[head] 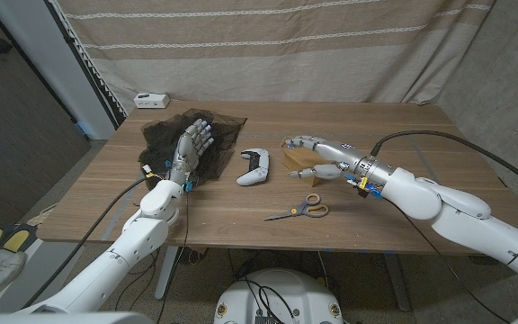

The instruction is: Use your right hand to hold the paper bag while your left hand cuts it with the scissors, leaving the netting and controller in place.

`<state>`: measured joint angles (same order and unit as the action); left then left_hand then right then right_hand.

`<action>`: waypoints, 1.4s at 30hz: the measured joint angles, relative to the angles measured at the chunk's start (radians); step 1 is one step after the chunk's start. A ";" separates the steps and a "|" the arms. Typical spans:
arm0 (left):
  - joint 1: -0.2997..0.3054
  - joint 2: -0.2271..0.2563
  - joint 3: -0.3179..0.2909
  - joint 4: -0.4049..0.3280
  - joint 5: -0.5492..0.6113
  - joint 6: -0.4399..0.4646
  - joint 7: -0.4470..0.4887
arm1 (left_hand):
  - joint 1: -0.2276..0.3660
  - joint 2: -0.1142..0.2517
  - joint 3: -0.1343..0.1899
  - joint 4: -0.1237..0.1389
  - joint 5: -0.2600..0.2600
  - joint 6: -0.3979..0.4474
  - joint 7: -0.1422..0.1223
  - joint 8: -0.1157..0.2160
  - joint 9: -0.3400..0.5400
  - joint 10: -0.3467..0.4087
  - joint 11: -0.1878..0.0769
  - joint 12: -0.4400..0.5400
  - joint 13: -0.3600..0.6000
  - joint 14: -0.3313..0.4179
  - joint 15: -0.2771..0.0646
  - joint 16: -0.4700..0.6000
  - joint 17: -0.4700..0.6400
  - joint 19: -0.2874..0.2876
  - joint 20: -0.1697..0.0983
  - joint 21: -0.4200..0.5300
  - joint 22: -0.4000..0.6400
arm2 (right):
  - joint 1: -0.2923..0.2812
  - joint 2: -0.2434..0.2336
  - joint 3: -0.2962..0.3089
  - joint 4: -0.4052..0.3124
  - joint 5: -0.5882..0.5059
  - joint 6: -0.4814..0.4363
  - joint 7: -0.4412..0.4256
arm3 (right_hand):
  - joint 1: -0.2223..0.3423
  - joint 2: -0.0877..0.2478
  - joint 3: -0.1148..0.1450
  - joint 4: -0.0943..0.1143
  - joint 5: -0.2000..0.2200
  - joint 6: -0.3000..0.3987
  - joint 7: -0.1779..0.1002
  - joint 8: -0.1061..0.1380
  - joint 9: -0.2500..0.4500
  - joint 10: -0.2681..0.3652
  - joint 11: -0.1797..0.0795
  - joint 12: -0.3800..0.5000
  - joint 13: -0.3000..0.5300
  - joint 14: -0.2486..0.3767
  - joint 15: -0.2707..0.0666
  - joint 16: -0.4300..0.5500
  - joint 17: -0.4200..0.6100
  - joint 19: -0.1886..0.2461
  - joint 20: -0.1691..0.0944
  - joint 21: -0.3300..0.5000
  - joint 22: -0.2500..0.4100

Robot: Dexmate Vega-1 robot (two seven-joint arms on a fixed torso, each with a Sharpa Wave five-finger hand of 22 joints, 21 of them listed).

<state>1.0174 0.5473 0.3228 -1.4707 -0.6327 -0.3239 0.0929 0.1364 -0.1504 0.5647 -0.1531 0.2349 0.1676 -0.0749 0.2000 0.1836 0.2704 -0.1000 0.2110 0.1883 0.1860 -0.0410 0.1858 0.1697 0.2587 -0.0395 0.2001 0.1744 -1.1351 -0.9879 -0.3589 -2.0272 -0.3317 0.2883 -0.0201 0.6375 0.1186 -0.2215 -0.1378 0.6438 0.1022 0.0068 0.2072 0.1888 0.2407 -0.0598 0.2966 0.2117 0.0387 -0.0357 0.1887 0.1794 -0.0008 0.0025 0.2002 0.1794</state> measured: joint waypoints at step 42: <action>0.032 0.013 -0.006 -0.019 -0.005 0.002 0.001 | 0.008 0.000 -0.006 0.000 0.000 0.000 0.000 0.000 0.000 0.004 -0.004 0.000 0.000 0.000 0.000 0.000 0.000 0.000 0.000 0.000 0.000 | -0.076 -0.057 0.012 -0.121 -0.150 -0.127 0.004 | 0.103 -0.013 0.020 -0.012 0.004 0.109 -0.098 0.031 0.005 0.046 -0.091 0.037 0.032 0.012 0.000 0.000 0.005 0.018 0.027 0.000 0.000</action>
<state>1.0491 0.5606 0.3166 -1.4897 -0.6378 -0.3216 0.0943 0.1441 -0.1507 0.5591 -0.1528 0.2349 0.1676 -0.0749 0.2000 0.1836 0.2745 -0.1041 0.2111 0.1883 0.1860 -0.0410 0.1858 0.1696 0.2587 -0.0395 0.2001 0.1745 -1.2114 -1.0447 -0.3474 -2.1481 -0.4812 0.1618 -0.0161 0.7401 0.1054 -0.2013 -0.1500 0.6475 0.2113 -0.0911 0.2385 0.1934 0.2871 -0.1503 0.3333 0.2440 0.0511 -0.0357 0.1885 0.1843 0.0176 0.0291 0.2003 0.1792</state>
